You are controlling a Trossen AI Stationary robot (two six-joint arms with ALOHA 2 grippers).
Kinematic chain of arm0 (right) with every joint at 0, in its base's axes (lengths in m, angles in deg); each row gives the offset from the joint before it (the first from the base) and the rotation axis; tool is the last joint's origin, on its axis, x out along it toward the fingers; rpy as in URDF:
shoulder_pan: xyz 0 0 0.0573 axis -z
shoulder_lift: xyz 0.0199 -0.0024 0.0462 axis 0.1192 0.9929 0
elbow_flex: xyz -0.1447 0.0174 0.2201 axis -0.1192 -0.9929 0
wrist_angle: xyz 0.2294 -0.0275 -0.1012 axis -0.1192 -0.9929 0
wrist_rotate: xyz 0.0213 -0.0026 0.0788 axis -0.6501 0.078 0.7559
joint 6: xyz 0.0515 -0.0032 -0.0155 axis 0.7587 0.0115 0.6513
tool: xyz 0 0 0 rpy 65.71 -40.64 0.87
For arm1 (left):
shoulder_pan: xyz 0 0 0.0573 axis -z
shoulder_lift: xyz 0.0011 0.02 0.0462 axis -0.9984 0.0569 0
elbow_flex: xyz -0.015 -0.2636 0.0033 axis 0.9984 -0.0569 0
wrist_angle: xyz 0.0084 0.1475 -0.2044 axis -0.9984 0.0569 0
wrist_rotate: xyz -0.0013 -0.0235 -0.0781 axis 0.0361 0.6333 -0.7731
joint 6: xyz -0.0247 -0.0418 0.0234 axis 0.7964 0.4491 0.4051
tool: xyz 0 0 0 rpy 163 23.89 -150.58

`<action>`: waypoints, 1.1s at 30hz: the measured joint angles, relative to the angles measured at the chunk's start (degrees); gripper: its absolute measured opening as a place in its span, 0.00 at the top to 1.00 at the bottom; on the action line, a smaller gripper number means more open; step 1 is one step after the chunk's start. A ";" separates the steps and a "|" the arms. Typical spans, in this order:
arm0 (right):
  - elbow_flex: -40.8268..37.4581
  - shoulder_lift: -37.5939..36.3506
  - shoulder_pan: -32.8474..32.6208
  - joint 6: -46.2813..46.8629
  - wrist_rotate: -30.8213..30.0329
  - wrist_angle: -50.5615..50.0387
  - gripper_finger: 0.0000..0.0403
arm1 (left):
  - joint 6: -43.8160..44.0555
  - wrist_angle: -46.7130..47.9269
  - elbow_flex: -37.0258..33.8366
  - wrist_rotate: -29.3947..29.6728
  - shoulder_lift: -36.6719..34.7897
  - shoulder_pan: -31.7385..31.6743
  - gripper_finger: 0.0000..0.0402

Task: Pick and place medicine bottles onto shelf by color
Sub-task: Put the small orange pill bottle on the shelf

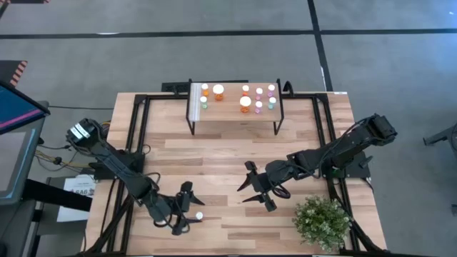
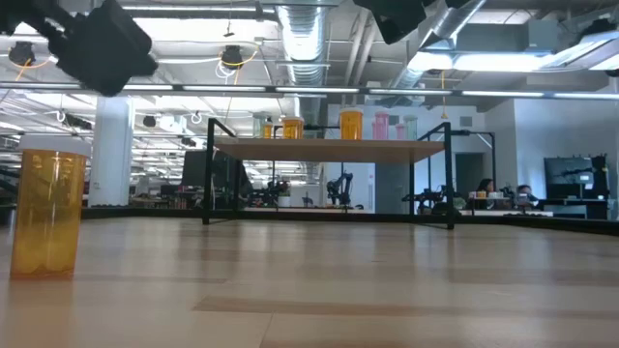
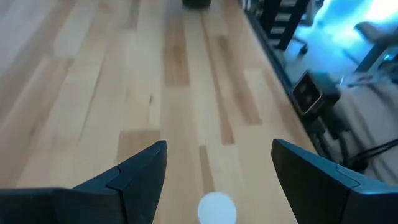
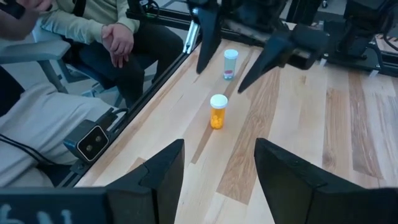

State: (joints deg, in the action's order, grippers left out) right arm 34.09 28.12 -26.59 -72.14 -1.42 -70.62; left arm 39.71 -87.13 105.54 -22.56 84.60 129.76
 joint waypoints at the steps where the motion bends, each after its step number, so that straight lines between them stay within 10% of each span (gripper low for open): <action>1: 0.00 0.00 0.00 0.00 0.00 0.01 0.47 | 0.76 1.32 0.85 -0.10 0.84 0.01 0.31; 33: 0.02 0.00 0.00 0.50 -0.17 0.06 0.48 | 12.81 9.75 2.81 -0.09 7.30 1.86 0.31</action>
State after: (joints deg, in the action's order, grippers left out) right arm 34.11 28.12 -26.59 -71.65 -1.60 -70.56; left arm 52.53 -77.38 108.36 -22.65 91.90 131.62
